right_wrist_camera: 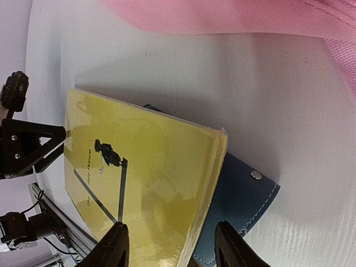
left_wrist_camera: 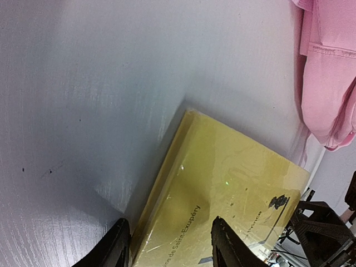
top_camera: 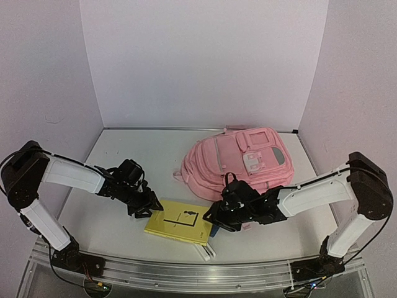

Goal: Pack the student bag
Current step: Pick up the book from the center of the board.

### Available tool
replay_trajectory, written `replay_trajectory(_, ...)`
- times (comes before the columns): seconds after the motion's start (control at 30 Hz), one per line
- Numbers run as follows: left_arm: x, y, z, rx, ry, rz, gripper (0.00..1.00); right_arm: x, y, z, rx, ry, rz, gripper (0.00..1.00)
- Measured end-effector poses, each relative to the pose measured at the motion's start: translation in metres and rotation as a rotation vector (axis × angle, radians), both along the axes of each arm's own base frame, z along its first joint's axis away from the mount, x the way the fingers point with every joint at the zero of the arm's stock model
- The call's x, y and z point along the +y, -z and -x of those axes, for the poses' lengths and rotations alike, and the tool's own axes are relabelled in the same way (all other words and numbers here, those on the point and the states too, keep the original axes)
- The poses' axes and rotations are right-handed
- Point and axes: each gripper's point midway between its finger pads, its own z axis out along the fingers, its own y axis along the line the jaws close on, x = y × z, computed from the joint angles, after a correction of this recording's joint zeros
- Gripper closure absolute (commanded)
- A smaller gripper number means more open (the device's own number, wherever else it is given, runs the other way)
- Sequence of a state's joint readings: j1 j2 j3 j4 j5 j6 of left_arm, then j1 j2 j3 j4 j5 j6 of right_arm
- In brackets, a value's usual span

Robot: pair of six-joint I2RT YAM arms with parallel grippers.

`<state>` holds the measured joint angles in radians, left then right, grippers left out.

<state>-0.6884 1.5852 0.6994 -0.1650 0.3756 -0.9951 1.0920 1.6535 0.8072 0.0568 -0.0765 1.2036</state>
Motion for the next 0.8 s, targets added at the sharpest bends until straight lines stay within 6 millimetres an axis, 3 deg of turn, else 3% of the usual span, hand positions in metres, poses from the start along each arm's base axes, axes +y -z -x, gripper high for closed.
replay_trajectory(0.4,0.0,0.0,0.0,0.0,0.0,0.0,0.5,0.017,0.014,-0.003,0.009,-0.019,-0.045,0.58)
replay_trajectory(0.6,0.002,0.0,0.0,0.0,-0.003,-0.005,0.46,0.016,0.013,-0.007,0.008,0.01,-0.155,0.84)
replay_trajectory(0.7,0.003,-0.001,0.0,-0.004,-0.006,-0.01,0.4,0.018,-0.003,-0.011,-0.015,0.028,-0.278,0.96)
replay_trajectory(0.8,0.003,-0.005,0.002,-0.01,0.0,-0.001,0.27,0.021,-0.025,-0.012,-0.053,0.021,-0.366,1.0)
